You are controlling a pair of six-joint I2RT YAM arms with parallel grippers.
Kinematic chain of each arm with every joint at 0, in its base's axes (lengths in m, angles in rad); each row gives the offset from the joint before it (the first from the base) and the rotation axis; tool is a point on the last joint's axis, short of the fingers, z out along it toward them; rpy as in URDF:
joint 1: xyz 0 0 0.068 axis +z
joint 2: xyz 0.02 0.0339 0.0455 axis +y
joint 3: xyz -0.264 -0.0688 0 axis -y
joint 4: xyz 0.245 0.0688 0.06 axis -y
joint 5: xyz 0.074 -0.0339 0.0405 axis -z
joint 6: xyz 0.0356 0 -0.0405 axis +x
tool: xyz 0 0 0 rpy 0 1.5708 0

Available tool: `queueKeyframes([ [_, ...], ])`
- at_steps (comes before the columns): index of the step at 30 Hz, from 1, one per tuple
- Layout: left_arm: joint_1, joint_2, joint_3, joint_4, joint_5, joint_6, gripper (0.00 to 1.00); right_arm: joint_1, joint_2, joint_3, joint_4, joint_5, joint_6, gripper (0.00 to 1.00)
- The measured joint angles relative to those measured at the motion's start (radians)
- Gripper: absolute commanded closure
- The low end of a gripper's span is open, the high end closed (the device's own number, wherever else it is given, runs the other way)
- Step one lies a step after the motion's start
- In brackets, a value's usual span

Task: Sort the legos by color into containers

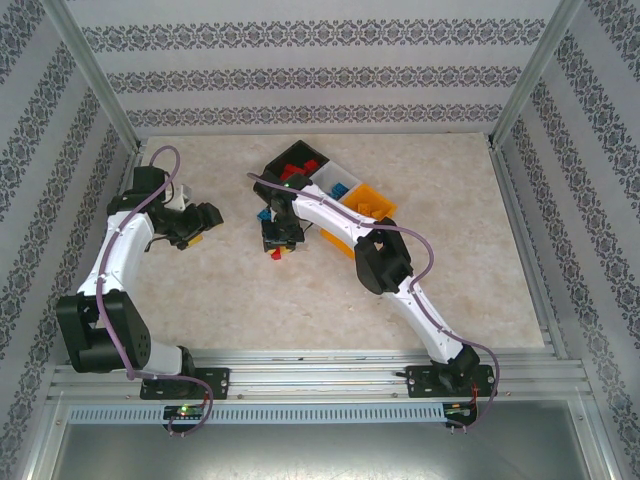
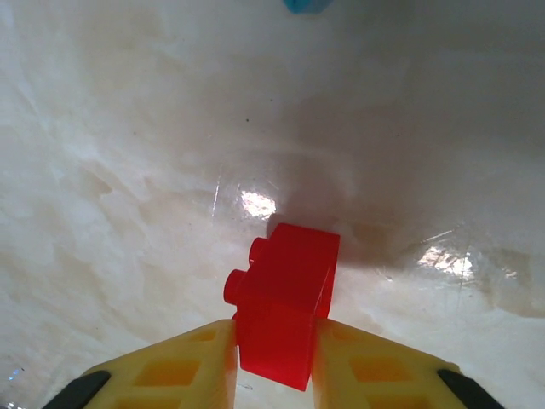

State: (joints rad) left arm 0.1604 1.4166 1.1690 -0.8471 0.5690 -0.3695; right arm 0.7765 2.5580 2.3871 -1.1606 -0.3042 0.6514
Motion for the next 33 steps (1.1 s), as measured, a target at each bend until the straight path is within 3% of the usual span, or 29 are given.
queueKeyframes([
  [9, 0.003, 0.039, 0.0, -0.002, 0.007, 0.0, 0.31, -0.027, -0.025, -0.017, 0.002, 0.019, 0.0, 0.75],
  [20, 0.004, 0.088, 0.007, -0.003, 0.033, 0.0, 0.31, -0.192, -0.108, 0.051, 0.077, -0.002, 0.05, 0.75],
  [33, 0.003, 0.137, 0.01, -0.007, 0.06, 0.014, 0.3, -0.376, 0.01, 0.232, 0.392, -0.177, 0.269, 0.73],
])
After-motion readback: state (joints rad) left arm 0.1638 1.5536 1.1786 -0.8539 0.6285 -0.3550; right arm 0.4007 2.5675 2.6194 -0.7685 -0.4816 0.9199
